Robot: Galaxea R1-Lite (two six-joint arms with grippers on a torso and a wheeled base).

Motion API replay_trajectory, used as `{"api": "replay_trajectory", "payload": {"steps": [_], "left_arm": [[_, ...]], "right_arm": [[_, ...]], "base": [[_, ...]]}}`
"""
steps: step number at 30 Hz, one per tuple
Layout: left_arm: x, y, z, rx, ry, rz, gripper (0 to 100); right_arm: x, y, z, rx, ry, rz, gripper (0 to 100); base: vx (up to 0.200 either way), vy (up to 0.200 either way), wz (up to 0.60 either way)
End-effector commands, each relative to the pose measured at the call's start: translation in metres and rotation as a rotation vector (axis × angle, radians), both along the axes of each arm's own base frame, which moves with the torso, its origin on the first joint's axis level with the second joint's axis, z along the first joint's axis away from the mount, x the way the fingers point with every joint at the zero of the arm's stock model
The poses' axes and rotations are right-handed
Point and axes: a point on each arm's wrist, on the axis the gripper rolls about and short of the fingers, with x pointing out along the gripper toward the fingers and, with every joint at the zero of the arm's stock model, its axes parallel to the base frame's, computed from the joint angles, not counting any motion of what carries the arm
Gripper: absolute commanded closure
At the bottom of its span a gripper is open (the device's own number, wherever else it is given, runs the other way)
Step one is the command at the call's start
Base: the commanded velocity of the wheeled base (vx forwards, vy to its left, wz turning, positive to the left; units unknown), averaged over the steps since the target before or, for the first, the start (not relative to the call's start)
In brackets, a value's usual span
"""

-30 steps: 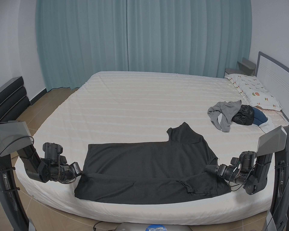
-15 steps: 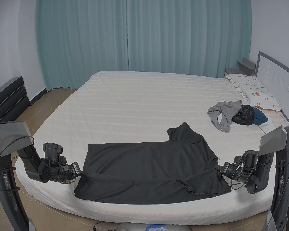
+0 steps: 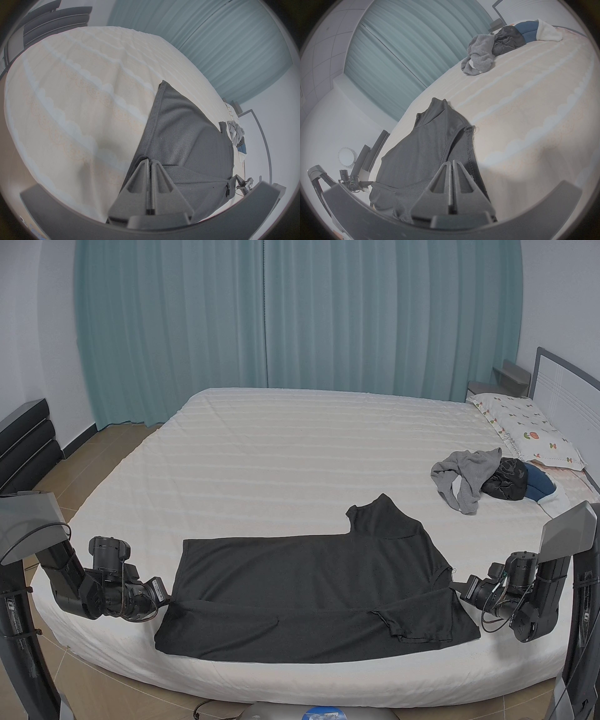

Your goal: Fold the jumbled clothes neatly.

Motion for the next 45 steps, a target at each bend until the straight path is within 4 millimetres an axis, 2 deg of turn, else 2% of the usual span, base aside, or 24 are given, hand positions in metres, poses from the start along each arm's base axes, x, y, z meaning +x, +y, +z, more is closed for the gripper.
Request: {"api": "replay_trajectory", "payload": {"steps": [1, 5, 6, 7, 8, 12, 18, 26, 34, 38, 45], "left_arm": [[0.0, 0.0, 0.0, -0.001, 0.001, 0.002, 100], [0.0, 0.0, 0.0, -0.002, 0.003, 0.001, 100], [0.0, 0.0, 0.0, -0.002, 0.003, 0.001, 100], [0.0, 0.0, 0.0, -0.002, 0.003, 0.001, 100], [0.0, 0.0, 0.0, -0.002, 0.001, 0.001, 0], [0.002, 0.001, 0.002, -0.001, -0.009, 0.005, 0], [0.002, 0.004, 0.009, -0.016, -0.025, 0.031, 0], [0.003, 0.004, 0.019, -0.068, -0.043, 0.092, 0], [0.008, 0.009, 0.031, -0.073, -0.085, 0.108, 0], [0.017, 0.01, 0.033, -0.073, -0.107, 0.108, 0], [0.058, 0.011, 0.027, -0.104, -0.158, 0.131, 0]], "right_arm": [[0.0, -0.001, -0.001, 0.0, 0.003, -0.002, 100], [-0.001, 0.001, -0.003, 0.0, 0.013, 0.004, 100], [-0.002, 0.001, -0.003, 0.0, 0.016, 0.006, 0], [-0.002, 0.001, -0.003, 0.0, 0.016, 0.006, 0], [-0.002, 0.002, -0.001, 0.003, 0.01, 0.011, 0], [-0.003, 0.003, 0.004, 0.016, -0.003, 0.014, 0], [-0.008, 0.001, 0.02, 0.138, -0.002, -0.056, 0], [-0.011, 0.0, 0.02, 0.181, 0.026, -0.081, 0], [-0.013, 0.001, 0.016, 0.181, 0.041, -0.081, 0], [-0.013, 0.001, 0.016, 0.182, 0.045, -0.081, 0], [-0.013, 0.001, 0.016, 0.195, 0.048, -0.089, 0]], "base": [[0.0, 0.0, 0.0], [0.0, 0.0, 0.0], [0.0, 0.0, 0.0], [0.0, 0.0, 0.0], [0.0, 0.0, 0.0], [0.0, 0.0, 0.0], [0.0, 0.0, 0.0], [0.15, 0.0, 0.0], [0.0, 0.0, 0.0], [0.0, 0.0, 0.0], [0.0, 0.0, 0.0]]}}
